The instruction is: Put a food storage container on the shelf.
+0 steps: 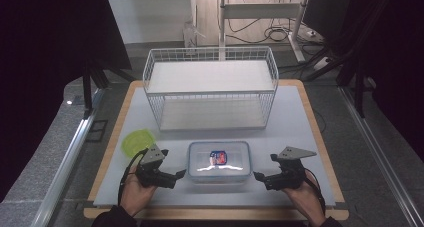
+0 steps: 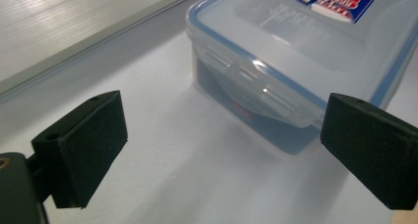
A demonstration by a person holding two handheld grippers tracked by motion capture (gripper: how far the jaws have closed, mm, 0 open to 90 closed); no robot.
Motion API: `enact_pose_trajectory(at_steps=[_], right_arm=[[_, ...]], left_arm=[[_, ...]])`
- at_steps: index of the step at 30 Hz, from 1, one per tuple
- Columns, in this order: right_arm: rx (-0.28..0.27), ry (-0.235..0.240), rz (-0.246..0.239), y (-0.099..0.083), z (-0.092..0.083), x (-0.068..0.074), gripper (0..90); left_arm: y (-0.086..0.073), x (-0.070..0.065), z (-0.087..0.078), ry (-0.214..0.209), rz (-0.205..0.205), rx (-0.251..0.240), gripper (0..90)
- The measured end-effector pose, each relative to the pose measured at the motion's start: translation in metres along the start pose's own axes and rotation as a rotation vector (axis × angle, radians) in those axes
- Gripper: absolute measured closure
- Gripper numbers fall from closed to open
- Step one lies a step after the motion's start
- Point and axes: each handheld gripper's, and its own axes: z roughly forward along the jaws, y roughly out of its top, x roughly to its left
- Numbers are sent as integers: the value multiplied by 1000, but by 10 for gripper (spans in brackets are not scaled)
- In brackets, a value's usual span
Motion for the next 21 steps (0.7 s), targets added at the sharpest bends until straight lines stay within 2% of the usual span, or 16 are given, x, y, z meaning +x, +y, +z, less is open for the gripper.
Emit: enact_pose_trajectory(at_steps=[7, 10, 15, 16, 19, 21], right_arm=[[-16, 12, 3, 5, -1, 1, 41], [-22, 21, -7, 10, -1, 2, 43], [-30, 31, 3, 15, 3, 2, 52], [-27, 29, 13, 17, 6, 2, 52], [-23, 18, 9, 19, 9, 4, 48], [-17, 25, 16, 23, 13, 5, 40]], left_arm=[[6, -1, -1, -55, -15, 9, 50], [13, -2, -1, -100, -22, 4, 46], [19, -4, 3, -112, -9, 28, 45], [22, -5, 6, -113, -2, 47, 40], [23, -6, 9, -108, 7, 67, 33], [25, -4, 12, -131, -4, 65, 28]])
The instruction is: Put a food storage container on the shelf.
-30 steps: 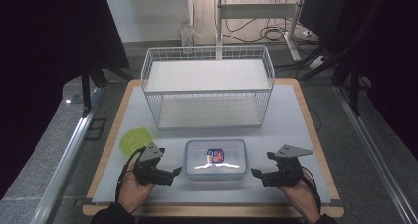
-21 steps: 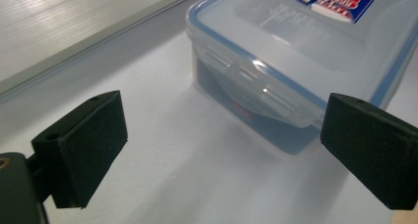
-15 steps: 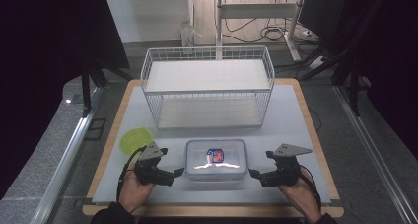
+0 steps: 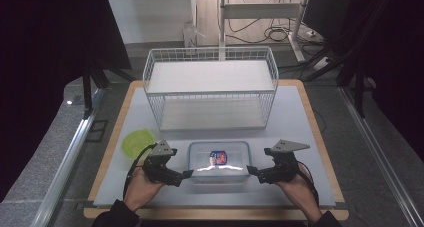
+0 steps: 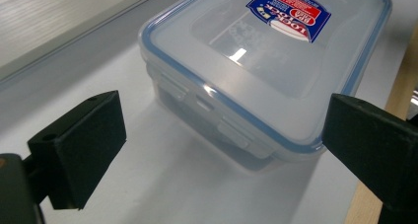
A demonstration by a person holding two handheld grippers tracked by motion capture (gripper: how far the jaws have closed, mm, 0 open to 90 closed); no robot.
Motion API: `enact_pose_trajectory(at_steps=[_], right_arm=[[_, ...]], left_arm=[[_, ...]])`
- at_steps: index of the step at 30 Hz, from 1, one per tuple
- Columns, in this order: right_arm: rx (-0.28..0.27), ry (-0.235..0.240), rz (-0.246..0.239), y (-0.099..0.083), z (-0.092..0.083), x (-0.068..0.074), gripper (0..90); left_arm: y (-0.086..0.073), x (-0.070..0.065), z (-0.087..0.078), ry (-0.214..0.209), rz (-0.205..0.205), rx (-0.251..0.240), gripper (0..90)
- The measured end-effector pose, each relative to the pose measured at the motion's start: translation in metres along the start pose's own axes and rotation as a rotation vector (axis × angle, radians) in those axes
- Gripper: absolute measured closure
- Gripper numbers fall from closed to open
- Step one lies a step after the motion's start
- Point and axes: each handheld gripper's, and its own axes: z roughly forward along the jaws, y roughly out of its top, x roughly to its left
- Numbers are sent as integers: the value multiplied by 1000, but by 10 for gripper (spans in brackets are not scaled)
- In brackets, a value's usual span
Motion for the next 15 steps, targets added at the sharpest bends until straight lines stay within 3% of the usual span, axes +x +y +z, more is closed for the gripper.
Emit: enact_pose_trajectory(at_steps=[9, 15], right_arm=[[19, 38, 24, 13, 13, 1, 0], [85, 82, 38, 21, 26, 2, 7]], left_arm=[[10, 8, 8, -62, -29, -14, 27], [10, 15, 20, -96, -71, 10, 28]])
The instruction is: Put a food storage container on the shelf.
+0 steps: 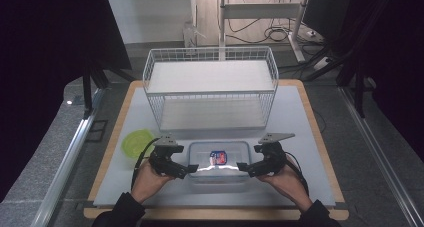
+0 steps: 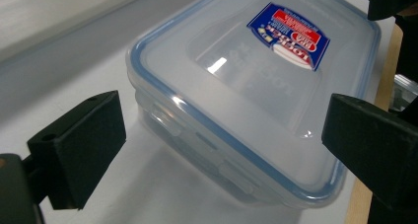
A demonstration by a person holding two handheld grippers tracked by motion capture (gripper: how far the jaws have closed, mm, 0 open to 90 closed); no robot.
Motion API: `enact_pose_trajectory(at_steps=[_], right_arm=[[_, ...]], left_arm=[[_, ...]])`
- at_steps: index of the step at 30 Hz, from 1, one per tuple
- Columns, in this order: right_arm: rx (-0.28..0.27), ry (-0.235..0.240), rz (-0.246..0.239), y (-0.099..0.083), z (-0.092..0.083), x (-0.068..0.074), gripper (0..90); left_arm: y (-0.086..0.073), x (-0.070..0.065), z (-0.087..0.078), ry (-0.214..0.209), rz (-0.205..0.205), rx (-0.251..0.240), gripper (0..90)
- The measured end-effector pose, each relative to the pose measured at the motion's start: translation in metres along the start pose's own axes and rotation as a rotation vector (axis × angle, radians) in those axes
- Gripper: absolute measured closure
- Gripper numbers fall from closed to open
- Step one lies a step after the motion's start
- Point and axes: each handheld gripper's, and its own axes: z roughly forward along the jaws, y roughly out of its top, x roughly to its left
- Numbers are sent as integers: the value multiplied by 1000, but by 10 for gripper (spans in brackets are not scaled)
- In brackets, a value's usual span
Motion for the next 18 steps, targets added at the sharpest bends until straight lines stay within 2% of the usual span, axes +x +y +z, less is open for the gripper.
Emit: enact_pose_trajectory(at_steps=[3, 6, 10, 12, 18], right_arm=[[42, 33, 30, 0, 8, -2, 22], [58, 53, 55, -1, 13, -6, 25], [68, 120, 122, -3, 16, -13, 63], [76, 144, 147, -4, 17, -15, 66], [91, 149, 161, -5, 11, -14, 145]], left_arm=[[-3, 4, 7, -32, -27, 21, 23], [-5, 10, 11, -86, -72, 18, 18], [-8, 12, 18, -170, -110, 34, 26], [-8, 11, 19, -165, -117, 41, 0], [-8, 2, 12, -133, -100, 55, 46]])
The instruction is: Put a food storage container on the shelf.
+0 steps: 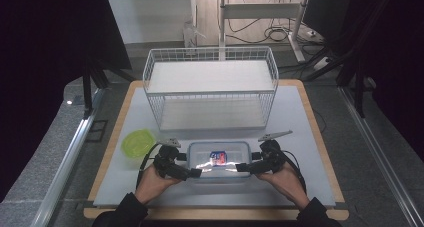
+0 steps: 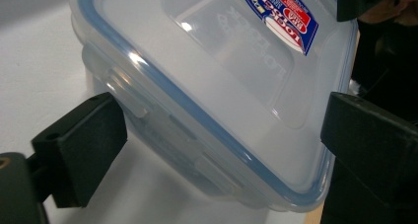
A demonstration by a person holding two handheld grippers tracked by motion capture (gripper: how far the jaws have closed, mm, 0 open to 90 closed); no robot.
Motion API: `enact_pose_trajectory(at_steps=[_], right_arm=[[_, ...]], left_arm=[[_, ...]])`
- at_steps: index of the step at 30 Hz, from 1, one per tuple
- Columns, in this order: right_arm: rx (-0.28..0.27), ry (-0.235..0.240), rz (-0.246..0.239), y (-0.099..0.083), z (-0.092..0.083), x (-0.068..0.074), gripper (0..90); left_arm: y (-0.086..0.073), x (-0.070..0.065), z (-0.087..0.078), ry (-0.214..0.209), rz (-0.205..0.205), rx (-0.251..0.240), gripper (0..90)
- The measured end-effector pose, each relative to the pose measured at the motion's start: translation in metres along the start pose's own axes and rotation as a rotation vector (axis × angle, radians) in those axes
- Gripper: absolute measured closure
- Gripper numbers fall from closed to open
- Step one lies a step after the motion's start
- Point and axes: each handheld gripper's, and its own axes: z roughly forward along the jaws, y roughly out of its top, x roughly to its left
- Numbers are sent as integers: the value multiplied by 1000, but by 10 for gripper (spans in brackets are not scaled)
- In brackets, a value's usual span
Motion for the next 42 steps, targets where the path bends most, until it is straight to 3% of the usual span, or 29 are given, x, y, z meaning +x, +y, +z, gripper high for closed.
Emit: enact_pose_trajectory(at_steps=[5, 10, 14, 19, 25, 33, 42], right_arm=[[-29, -16, -13, -5, -12, 7, 274], [-43, 19, 13, -17, -21, 9, 373], [-57, 18, -17, -22, -30, 14, 455], [-76, 29, -8, -28, -34, 18, 505], [-109, 36, 54, -35, -37, 20, 531], [-146, -4, 16, -35, -39, 27, 538], [-202, 8, -18, -21, -50, 29, 539]], left_arm=[[-6, -12, -9, 38, 23, -27, 161], [-17, -20, -17, 43, 31, -53, 250], [-24, -23, -26, 28, 1, -106, 392], [-32, -27, -30, 14, -21, -145, 465], [-32, -31, -29, 33, -39, -172, 478], [-26, -34, -30, 74, -28, -170, 481], [-12, -38, -43, 89, 7, -214, 492]])
